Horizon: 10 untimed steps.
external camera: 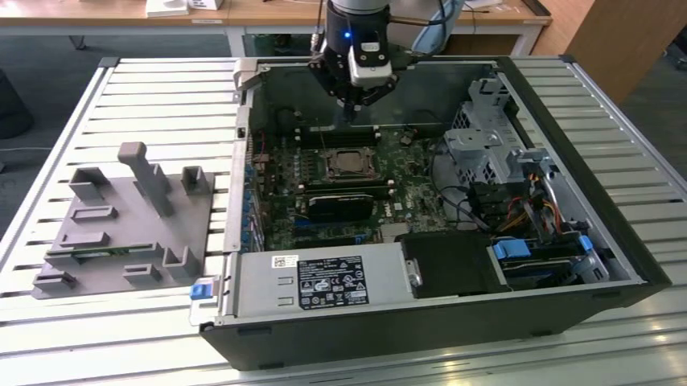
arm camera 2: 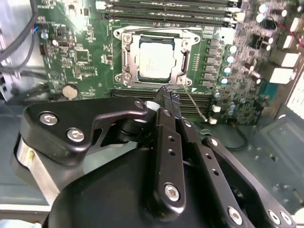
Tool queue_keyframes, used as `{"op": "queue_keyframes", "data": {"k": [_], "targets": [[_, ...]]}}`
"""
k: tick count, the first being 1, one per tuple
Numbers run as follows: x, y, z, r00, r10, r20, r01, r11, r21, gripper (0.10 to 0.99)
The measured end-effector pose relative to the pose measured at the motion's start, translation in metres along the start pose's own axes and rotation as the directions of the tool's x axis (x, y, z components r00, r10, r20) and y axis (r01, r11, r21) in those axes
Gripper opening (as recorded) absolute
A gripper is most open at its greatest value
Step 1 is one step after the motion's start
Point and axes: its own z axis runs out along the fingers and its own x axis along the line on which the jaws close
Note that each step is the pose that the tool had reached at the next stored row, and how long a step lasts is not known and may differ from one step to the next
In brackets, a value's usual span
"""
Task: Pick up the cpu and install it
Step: 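Install the first cpu locking lever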
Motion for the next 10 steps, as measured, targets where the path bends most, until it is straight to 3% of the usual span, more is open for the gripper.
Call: {"op": "queue_keyframes", "data": {"k": [10], "targets": [[0.0,0.0,0.0,0.9937,-0.112,-0.0019,0.112,0.9937,0.0,0.106]]}}
